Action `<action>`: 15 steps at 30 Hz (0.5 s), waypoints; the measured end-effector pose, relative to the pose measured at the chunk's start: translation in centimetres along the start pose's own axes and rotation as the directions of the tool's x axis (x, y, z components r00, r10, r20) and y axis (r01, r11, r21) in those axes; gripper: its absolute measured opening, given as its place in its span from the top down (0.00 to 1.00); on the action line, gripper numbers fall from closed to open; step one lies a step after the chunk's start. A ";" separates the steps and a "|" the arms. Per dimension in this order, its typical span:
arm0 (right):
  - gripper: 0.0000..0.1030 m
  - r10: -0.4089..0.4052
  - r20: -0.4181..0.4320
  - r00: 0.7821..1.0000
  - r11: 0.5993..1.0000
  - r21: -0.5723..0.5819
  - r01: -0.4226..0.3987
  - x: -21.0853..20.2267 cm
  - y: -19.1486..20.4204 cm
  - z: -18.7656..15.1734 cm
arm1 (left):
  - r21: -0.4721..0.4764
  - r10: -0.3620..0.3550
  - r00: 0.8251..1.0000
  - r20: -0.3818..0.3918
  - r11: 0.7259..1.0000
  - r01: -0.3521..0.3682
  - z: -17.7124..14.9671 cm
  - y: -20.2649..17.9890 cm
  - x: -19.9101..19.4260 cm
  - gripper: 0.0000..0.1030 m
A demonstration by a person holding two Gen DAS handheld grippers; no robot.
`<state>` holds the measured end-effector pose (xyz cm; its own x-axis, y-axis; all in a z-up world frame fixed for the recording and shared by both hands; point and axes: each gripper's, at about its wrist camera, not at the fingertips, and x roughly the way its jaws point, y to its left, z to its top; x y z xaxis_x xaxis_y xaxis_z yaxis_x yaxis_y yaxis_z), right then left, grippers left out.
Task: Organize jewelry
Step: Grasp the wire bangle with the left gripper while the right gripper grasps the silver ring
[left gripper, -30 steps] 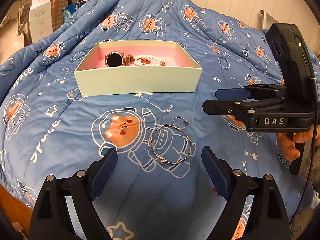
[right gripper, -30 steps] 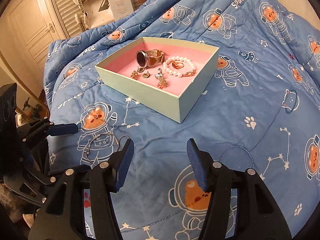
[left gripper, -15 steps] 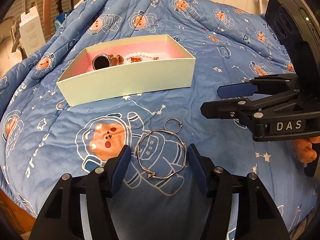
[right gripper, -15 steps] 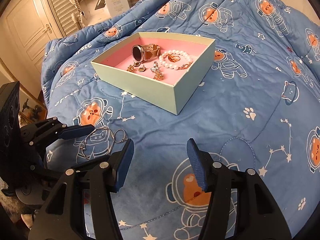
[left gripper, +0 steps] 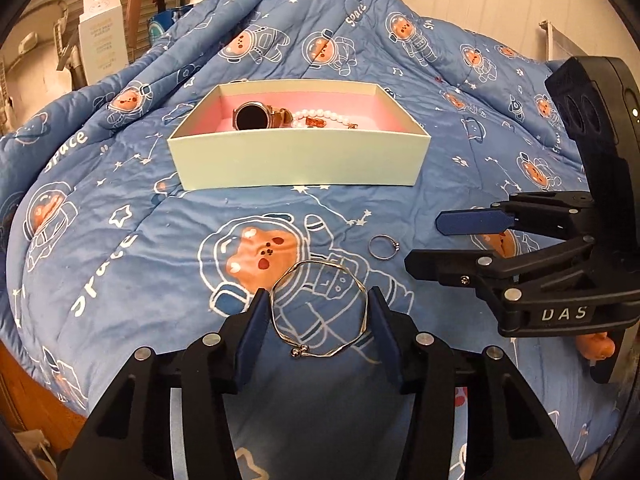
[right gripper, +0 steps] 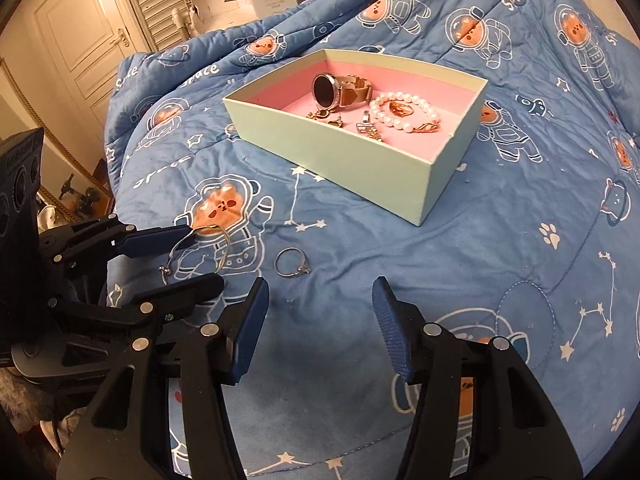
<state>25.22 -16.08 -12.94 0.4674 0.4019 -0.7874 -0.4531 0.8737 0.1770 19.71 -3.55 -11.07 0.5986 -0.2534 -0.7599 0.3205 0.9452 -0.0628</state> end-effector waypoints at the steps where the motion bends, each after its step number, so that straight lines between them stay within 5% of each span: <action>1: 0.51 0.005 -0.002 1.000 1.000 -0.009 -0.005 0.1 0.3 0.0 | -0.008 0.004 1.000 0.001 1.000 -0.004 0.0 0.2 -0.1 0.52; 15: 0.69 -0.038 -0.009 0.999 0.996 -0.075 0.037 1.8 1.7 0.8 | -0.050 0.006 1.000 0.003 0.999 -0.005 -0.3 1.2 -0.2 0.52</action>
<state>25.90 -13.67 -13.58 0.4775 0.3659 -0.7988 -0.4913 0.8650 0.1025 19.78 -2.26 -11.20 0.6027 -0.2488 -0.7582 0.2802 0.9556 -0.0908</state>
